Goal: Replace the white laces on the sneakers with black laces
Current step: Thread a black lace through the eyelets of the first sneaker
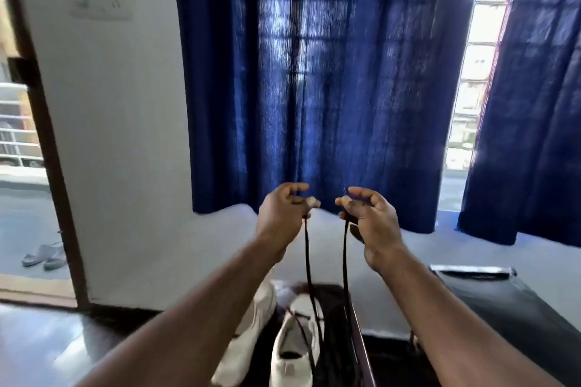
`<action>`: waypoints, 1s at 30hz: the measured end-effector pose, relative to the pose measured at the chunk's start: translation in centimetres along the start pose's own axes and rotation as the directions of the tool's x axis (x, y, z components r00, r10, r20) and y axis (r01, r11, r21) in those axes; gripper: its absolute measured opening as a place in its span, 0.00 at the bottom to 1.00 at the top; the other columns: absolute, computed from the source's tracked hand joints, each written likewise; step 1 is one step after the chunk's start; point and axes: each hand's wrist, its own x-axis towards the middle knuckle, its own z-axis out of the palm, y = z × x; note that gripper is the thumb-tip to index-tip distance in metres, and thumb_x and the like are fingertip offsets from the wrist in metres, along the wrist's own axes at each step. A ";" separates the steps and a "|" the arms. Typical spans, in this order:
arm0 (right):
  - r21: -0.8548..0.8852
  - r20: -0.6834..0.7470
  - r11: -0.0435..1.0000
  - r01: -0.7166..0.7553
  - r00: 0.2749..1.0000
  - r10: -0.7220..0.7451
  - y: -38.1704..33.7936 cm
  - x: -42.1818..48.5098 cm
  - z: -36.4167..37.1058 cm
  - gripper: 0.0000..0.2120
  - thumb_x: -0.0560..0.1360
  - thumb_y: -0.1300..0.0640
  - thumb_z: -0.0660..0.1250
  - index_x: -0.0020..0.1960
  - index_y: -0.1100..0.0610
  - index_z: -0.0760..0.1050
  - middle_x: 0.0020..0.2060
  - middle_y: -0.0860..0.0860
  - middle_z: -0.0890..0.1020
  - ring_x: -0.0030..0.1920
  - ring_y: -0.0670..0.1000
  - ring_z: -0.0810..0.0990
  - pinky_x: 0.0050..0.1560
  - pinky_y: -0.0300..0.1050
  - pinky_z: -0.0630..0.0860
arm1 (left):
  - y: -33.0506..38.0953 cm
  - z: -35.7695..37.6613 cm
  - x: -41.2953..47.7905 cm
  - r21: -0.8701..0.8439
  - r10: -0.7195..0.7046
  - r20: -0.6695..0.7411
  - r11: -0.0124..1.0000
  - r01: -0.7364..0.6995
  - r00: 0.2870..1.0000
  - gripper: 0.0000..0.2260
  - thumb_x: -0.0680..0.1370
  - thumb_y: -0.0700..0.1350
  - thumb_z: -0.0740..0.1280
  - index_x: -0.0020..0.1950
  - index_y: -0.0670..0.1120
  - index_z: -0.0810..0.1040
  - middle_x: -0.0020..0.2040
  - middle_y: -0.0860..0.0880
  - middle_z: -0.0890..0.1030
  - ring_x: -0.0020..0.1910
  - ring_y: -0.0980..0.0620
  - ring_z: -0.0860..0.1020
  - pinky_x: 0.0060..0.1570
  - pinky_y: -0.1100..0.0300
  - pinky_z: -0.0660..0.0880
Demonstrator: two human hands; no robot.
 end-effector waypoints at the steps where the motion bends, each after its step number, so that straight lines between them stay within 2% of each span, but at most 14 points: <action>1: 0.047 0.014 0.999 -0.001 1.000 0.000 -1.9 0.4 0.7 0.08 0.80 0.64 0.70 0.58 0.56 0.81 0.46 0.52 0.89 0.41 0.49 0.83 0.37 0.39 0.74 | 2.7 -0.3 0.7 -0.047 0.015 -0.001 0.999 -0.015 1.000 0.11 0.75 0.45 0.77 0.56 0.50 0.83 0.46 0.48 0.88 0.40 0.50 0.82 0.47 0.53 0.79; 4: 0.120 0.063 0.992 0.043 0.997 -0.051 -8.2 1.2 2.8 0.06 0.80 0.63 0.70 0.56 0.58 0.83 0.46 0.53 0.89 0.41 0.49 0.83 0.32 0.39 0.67 | 10.1 -1.0 2.6 -0.126 0.089 0.017 0.988 -0.086 0.996 0.04 0.77 0.40 0.75 0.50 0.47 0.83 0.48 0.43 0.88 0.40 0.51 0.80 0.41 0.59 0.77; 7: 0.163 0.087 0.979 0.124 0.986 -0.140 -14.6 1.3 4.9 0.06 0.81 0.62 0.69 0.54 0.59 0.84 0.44 0.53 0.88 0.42 0.49 0.84 0.33 0.39 0.67 | 16.5 -1.2 4.0 -0.144 0.139 0.017 0.980 -0.135 0.990 0.02 0.81 0.41 0.71 0.50 0.48 0.82 0.45 0.50 0.89 0.40 0.54 0.79 0.37 0.62 0.73; 10: 0.195 0.094 0.960 0.201 0.970 -0.222 -19.8 1.0 6.8 0.05 0.81 0.62 0.68 0.53 0.57 0.83 0.44 0.51 0.89 0.42 0.48 0.84 0.34 0.39 0.68 | 21.3 -1.4 4.5 -0.167 0.137 0.013 0.977 -0.133 0.990 0.05 0.82 0.42 0.69 0.49 0.50 0.83 0.43 0.55 0.87 0.41 0.54 0.78 0.42 0.59 0.73; 13: 0.216 0.087 0.948 0.234 0.962 -0.257 -23.5 0.9 8.5 0.06 0.80 0.62 0.68 0.49 0.55 0.84 0.46 0.51 0.89 0.41 0.48 0.84 0.36 0.41 0.68 | 25.3 -1.8 4.0 -0.171 0.143 -0.001 0.975 -0.141 0.990 0.08 0.82 0.43 0.67 0.46 0.50 0.83 0.44 0.54 0.85 0.39 0.54 0.75 0.46 0.56 0.73; 16: 0.224 0.072 0.943 0.247 0.961 -0.269 -25.2 0.8 9.9 0.07 0.78 0.62 0.69 0.48 0.54 0.85 0.47 0.51 0.89 0.41 0.48 0.84 0.34 0.40 0.69 | 28.1 -1.8 3.4 -0.176 0.192 -0.038 0.965 -0.196 0.981 0.11 0.82 0.41 0.66 0.41 0.50 0.83 0.43 0.51 0.84 0.38 0.53 0.73 0.45 0.55 0.72; 20: 0.229 0.034 0.937 0.263 0.960 -0.278 -26.1 0.5 11.3 0.05 0.75 0.60 0.71 0.44 0.55 0.86 0.43 0.51 0.89 0.41 0.49 0.83 0.33 0.40 0.69 | 29.9 -2.1 2.9 -0.165 0.216 -0.076 0.960 -0.226 0.973 0.12 0.80 0.39 0.63 0.40 0.50 0.82 0.43 0.48 0.82 0.43 0.49 0.73 0.44 0.52 0.70; 22: 0.246 0.031 0.932 0.266 0.959 -0.282 -26.3 0.4 11.8 0.06 0.75 0.62 0.70 0.46 0.56 0.86 0.44 0.53 0.89 0.40 0.50 0.84 0.30 0.39 0.69 | 30.1 -2.4 2.8 -0.152 0.216 -0.082 0.962 -0.226 0.973 0.12 0.80 0.39 0.63 0.41 0.50 0.80 0.44 0.47 0.81 0.44 0.49 0.73 0.45 0.52 0.70; 27: 0.237 0.029 0.934 0.268 0.959 -0.282 -25.9 0.4 12.7 0.07 0.75 0.62 0.70 0.48 0.56 0.87 0.44 0.52 0.89 0.45 0.51 0.89 0.34 0.40 0.69 | 29.7 -3.0 2.6 -0.167 0.229 -0.097 0.956 -0.243 0.969 0.10 0.80 0.39 0.65 0.42 0.50 0.80 0.46 0.46 0.86 0.45 0.51 0.78 0.45 0.56 0.73; 30: 0.272 0.034 0.927 0.259 0.960 -0.278 -25.5 -0.1 13.2 0.07 0.75 0.62 0.71 0.49 0.57 0.87 0.44 0.53 0.89 0.42 0.50 0.89 0.29 0.37 0.70 | 29.7 -3.1 2.2 -0.183 0.237 -0.117 0.949 -0.256 0.964 0.11 0.81 0.38 0.63 0.42 0.50 0.79 0.44 0.48 0.84 0.43 0.51 0.77 0.44 0.56 0.72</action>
